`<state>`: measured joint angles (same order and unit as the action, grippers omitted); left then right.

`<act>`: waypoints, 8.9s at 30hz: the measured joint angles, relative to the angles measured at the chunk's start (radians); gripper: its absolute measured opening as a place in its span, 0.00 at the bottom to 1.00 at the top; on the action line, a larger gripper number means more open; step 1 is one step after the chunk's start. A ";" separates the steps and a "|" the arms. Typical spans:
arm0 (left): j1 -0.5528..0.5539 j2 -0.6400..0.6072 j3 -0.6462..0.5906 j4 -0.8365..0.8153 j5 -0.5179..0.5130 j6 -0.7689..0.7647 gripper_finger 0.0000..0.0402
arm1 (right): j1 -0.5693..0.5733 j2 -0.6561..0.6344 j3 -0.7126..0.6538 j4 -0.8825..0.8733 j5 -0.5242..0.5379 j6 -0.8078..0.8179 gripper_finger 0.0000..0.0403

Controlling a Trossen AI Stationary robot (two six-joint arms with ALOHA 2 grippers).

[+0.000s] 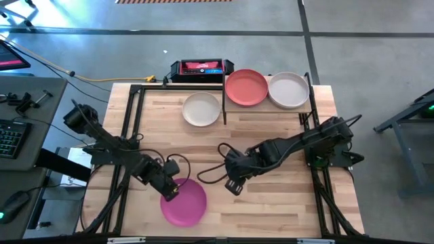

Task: Place and stack plates onto a shelf
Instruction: Stack the pink plate on top of the orange plate on the shelf

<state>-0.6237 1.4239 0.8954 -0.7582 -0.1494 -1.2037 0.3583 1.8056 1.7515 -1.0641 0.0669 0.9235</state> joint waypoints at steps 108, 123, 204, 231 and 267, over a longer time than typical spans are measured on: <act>0.267 -0.009 0.104 0.362 -0.025 0.231 0.30 | -0.028 0.092 0.000 -0.082 0.014 0.063 0.00; 0.279 -0.144 0.134 0.358 -0.097 0.389 0.28 | -0.098 0.027 0.001 -0.188 0.008 -0.014 0.00; 0.738 -0.351 0.134 -0.006 -0.168 0.787 0.28 | -1.397 -0.047 0.001 -0.156 -0.703 -0.704 0.00; 0.788 -0.351 0.134 0.000 -0.165 0.786 0.28 | -1.397 -0.018 0.001 -0.178 -0.530 -0.744 0.00; 0.788 -0.350 0.134 0.000 -0.172 0.788 0.28 | -1.386 -0.020 0.105 -0.241 -0.537 -0.726 0.25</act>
<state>0.1646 1.0737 1.0294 -0.7581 -0.3217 -0.4160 -1.0278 1.7859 1.8566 -1.3052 -0.4706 0.1975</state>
